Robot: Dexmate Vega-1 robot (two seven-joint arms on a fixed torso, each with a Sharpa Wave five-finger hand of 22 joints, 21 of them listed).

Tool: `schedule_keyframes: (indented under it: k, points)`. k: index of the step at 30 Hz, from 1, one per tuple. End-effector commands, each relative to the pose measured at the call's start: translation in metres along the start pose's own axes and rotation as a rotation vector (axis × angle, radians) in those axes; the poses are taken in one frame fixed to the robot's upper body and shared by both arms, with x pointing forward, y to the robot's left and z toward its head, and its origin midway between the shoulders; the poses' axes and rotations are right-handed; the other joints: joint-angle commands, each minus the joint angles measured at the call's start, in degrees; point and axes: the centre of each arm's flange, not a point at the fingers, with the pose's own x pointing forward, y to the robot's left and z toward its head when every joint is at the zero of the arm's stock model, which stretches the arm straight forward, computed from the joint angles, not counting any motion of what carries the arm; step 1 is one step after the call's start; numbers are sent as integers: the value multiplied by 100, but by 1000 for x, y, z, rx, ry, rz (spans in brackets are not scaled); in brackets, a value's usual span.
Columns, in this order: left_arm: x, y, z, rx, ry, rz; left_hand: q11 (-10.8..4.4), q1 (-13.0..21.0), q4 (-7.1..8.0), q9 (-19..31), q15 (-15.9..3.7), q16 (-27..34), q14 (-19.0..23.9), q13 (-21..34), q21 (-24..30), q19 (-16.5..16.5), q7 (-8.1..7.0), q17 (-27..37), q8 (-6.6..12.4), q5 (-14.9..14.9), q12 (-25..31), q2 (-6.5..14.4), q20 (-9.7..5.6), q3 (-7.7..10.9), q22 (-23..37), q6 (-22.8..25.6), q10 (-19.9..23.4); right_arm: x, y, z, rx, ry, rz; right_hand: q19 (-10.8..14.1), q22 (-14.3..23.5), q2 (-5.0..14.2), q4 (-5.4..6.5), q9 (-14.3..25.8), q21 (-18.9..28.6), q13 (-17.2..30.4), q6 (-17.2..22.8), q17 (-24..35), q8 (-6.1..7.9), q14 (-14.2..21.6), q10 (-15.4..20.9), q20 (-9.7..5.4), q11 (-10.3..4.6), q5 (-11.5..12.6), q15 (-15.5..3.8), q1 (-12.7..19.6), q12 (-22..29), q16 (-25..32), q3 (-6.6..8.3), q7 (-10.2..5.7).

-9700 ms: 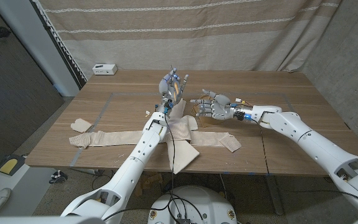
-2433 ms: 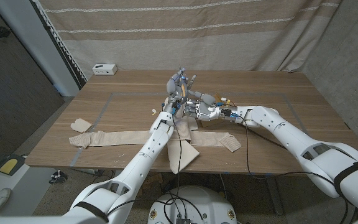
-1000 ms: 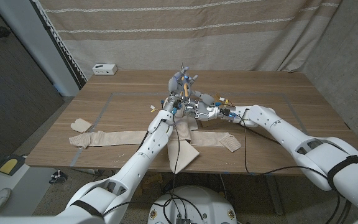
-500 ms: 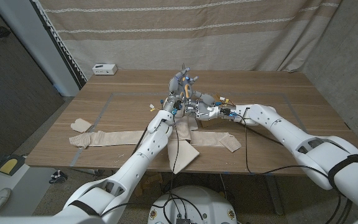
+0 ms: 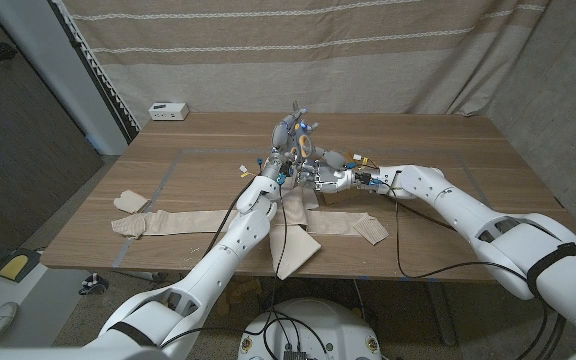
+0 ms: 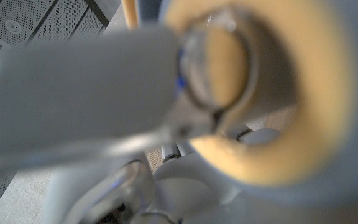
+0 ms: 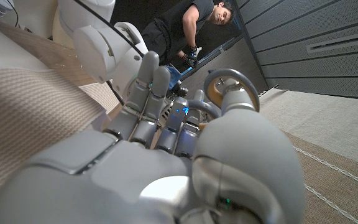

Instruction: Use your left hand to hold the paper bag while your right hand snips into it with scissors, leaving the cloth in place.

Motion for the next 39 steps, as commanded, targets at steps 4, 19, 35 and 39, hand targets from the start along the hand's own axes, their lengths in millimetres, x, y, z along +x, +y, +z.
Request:
schedule_keyframes:
  k: [4, 19, 35, 39]
  points:
    - [1, -1, 0, 25, -12, -9, -11, 92, -2, 32, -7, -45, -39, 117, -35, -12, -465, 13, -11, 32, -41, -4, -612, -16, 6, 505, -27, -1, -1, -1, -3, 17, 21, -112, -27, 47, 26, 13, 82, -2, 467, 4, 50, -187, -277, -373, 0, 77, -891, 93, -19, 92, -58, 238]
    - [-3, 0, 1, 35, -11, 0, -11, 109, -1, 24, -6, -70, -33, 144, -62, -17, -465, 79, -53, 45, -33, -6, -612, -31, 10, 510, 14, -4, -2, 0, -25, 34, 11, -338, -112, 73, -67, 74, 277, -423, 1219, -146, 178, -413, -391, -271, -22, 227, -896, 596, -319, 175, -58, 305]
    - [-6, 1, 0, 12, -16, 8, -9, 131, -8, 13, -8, -133, -21, 131, -80, -9, -465, 71, -95, 38, -61, -2, -625, -47, 11, 518, 24, -3, -2, -1, -15, 33, 11, -582, -216, 91, -27, 1233, 696, -517, 1468, -322, 985, -683, -662, -243, 80, 299, -888, 1036, -468, 217, -140, 459]
    - [-7, 1, -1, 6, -16, 8, -11, 135, -9, 21, -8, -148, -34, 146, -84, -12, -465, 91, -96, 36, -56, -1, -624, -51, 14, 540, 38, -4, -2, -1, -15, 32, 8, -756, -328, 118, 50, 2840, 1127, -518, 1083, -431, 2127, -730, -685, -251, 93, 372, -878, 1198, -443, 301, -271, 387]
